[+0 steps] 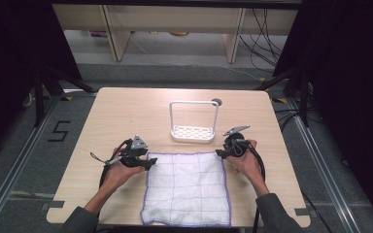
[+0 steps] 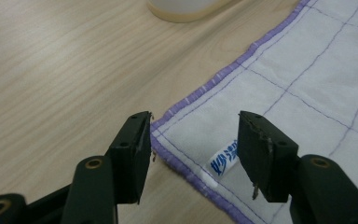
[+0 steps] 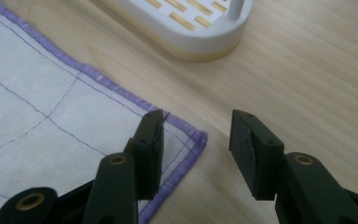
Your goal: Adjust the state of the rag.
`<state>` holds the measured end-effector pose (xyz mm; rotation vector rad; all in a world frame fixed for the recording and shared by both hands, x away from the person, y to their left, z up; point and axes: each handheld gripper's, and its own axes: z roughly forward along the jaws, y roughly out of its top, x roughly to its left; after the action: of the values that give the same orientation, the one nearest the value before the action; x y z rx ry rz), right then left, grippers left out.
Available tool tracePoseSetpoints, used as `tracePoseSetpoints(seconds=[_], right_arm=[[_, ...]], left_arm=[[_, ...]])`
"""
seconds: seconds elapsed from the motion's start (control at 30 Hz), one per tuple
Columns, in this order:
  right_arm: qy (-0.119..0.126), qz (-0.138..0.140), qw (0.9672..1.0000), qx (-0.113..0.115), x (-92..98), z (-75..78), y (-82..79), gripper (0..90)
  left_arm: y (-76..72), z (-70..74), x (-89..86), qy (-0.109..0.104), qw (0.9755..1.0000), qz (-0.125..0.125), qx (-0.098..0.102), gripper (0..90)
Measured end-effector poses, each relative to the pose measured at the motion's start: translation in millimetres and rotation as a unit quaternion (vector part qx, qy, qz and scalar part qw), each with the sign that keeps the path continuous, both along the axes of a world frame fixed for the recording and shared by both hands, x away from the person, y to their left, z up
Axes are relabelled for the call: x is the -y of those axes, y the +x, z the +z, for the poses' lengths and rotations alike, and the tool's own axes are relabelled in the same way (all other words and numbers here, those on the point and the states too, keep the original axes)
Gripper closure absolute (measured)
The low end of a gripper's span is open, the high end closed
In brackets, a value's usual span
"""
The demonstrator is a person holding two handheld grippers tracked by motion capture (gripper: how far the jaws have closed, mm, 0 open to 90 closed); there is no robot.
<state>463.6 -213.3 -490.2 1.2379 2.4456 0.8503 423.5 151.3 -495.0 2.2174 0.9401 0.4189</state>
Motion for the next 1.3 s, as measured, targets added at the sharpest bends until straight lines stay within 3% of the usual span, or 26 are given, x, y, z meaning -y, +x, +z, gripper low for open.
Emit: tracePoseSetpoints(seconds=[0.03, 0.2, 0.3, 0.47, 0.53, 0.57, 0.63, 0.67, 0.73, 0.77, 0.8, 0.83, 0.93, 1.07, 1.1, 1.13, 1.23, 1.3], right_arm=[[0.000, 0.000, 1.0000, -0.010, -0.3, 0.8, -0.1, 54.5], [-0.002, 0.003, 1.0000, -0.007, -3.2, -2.6, 1.1, 54.2], [-0.010, 0.010, 0.9999, -0.010, -6.6, -5.3, 1.7, 54.3], [-0.005, 0.006, 0.9999, -0.015, -8.2, -6.6, 0.7, 57.3], [-0.005, 0.014, 0.9998, -0.013, -6.6, -6.3, 1.8, 60.5], [0.007, 0.011, 0.9998, -0.012, -7.1, -7.6, 1.9, 67.4], [0.009, 0.010, 0.9998, -0.012, -7.1, -7.9, 1.9, 70.7], [0.022, 0.004, 0.9993, -0.029, -9.5, -7.6, -1.2, 79.1], [0.023, 0.006, 0.9993, -0.030, -9.4, -6.7, -1.6, 82.5], [0.014, 0.016, 0.9997, -0.011, -8.1, -7.7, 0.1, 85.6], [0.013, 0.024, 0.9995, -0.019, -6.7, -4.2, -0.2, 88.0], [0.013, 0.024, 0.9995, -0.012, -6.1, -3.4, -0.2, 88.4], [0.027, 0.025, 0.9992, 0.015, -3.0, 4.6, -0.3, 89.0], [0.040, 0.024, 0.9988, 0.017, -1.8, 13.7, -1.4, 89.1], [0.035, 0.031, 0.9986, 0.024, -0.1, 16.8, -1.0, 89.1], [0.046, 0.034, 0.9977, 0.035, 1.1, 23.5, -1.9, 89.1], [0.049, 0.034, 0.9975, 0.038, 2.0, 30.7, -3.6, 89.2], [0.061, 0.039, 0.9957, 0.057, 4.3, 42.0, -3.4, 89.3]], left_arm=[[1.3, -1.3, 1.4, 0.001, 1.0000, -0.003, 0.002, 44.6], [6.2, -4.6, 3.9, 0.009, 1.0000, 0.001, -0.002, 45.2], [9.1, -9.7, 3.9, 0.017, 0.9998, 0.005, -0.005, 48.9], [11.6, -13.1, 1.4, 0.009, 0.9999, -0.002, -0.011, 57.6], [11.6, -13.5, 1.4, 0.003, 0.9998, -0.015, -0.014, 61.8], [11.4, -14.0, 1.8, 0.001, 0.9996, -0.024, -0.013, 70.0], [10.4, -14.1, 2.9, -0.004, 0.9996, -0.025, -0.015, 72.8], [9.9, -13.8, 3.3, -0.002, 0.9994, -0.032, -0.015, 80.6], [9.7, -14.4, 4.3, -0.004, 0.9992, -0.037, -0.012, 83.1], [9.9, -13.9, 3.8, -0.003, 0.9991, -0.040, -0.012, 84.6], [9.7, -13.5, 3.5, -0.007, 0.9993, -0.036, -0.012, 85.2], [10.4, -13.2, 2.6, -0.012, 0.9993, -0.035, -0.008, 85.5], [11.5, -6.0, 0.2, -0.022, 0.9991, -0.034, 0.008, 85.9], [12.4, 2.7, 0.1, -0.033, 0.9988, -0.030, 0.022, 85.9], [13.2, 6.1, -0.1, -0.032, 0.9986, -0.033, 0.027, 85.9], [14.4, 12.0, 0.1, -0.040, 0.9980, -0.033, 0.035, 85.9], [15.9, 18.0, -0.2, -0.047, 0.9974, -0.031, 0.045, 85.8], [18.8, 24.3, -1.2, -0.058, 0.9965, -0.028, 0.053, 85.8]])
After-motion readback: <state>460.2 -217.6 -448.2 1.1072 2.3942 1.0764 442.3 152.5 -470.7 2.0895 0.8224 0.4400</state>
